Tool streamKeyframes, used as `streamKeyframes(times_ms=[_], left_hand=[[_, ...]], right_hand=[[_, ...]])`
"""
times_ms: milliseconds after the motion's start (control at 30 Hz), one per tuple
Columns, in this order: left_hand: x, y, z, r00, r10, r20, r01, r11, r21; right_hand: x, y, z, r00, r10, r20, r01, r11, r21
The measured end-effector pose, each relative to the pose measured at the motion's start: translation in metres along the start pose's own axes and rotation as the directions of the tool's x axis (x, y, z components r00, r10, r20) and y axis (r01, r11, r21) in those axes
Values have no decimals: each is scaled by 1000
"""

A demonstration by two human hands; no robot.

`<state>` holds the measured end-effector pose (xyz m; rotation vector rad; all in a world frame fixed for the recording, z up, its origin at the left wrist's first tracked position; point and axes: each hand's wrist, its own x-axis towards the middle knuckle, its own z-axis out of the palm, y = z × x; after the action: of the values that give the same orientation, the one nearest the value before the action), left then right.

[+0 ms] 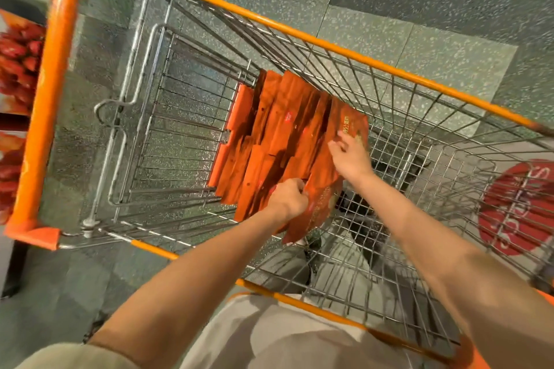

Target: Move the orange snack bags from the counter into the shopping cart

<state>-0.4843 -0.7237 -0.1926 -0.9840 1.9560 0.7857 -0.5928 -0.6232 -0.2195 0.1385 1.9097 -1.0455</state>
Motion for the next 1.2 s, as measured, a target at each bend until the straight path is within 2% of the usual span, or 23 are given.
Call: streamKeyframes(times_ms=[267,433,567,733,933,1200], left_hand=[[-14,9,-10,996,44,-74,-45,999,-18],[-30,22,-24,976,168,-135,-171,985,-6],[-51,32,-34,951,280,-129,-285,958,-23],[-86,28,-44,895,435,-98,-442,895,-62],[-151,0,-49,791,600,-116,-611,777,-152],[-235,-37,-39,673,718,-176,-739,647,-186]], right_hand=[[-26,5,-25,996,-6,-91,11,999,47],[-64,-1,-45,989,-19,-149,43,986,163],[-104,-1,-53,973,-34,-229,91,966,240],[-164,9,-49,948,-84,-306,161,958,235],[-241,25,-22,882,-148,-448,269,938,220],[-333,44,16,770,-241,-591,446,865,229]])
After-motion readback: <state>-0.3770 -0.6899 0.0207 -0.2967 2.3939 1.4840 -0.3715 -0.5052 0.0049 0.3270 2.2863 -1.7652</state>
